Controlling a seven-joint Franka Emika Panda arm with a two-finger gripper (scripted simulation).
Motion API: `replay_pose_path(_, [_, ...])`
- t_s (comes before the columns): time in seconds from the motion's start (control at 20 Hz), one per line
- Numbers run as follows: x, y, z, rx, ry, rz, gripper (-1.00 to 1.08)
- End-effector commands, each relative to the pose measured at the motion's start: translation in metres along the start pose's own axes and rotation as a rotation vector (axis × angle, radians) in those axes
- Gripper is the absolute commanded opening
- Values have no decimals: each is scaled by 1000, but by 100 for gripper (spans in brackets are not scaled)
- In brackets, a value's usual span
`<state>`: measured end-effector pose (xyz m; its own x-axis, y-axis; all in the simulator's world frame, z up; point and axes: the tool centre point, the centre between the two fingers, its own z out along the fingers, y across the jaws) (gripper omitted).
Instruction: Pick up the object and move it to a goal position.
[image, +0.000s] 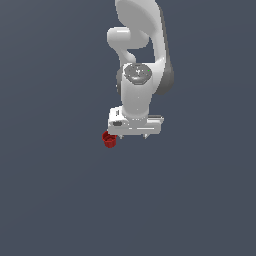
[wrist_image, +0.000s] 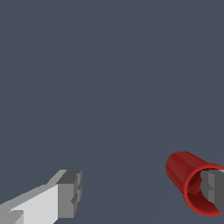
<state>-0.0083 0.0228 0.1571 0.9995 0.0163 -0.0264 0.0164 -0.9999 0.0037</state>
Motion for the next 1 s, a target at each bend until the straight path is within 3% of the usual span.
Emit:
replay_pose_path(0.0, [0,0,0,0,0,0,100])
replay_pose_path(0.45, [3,22,-19,11,14,62,100])
replay_pose_path(0.95, [0,29,-13,9,14,19,100])
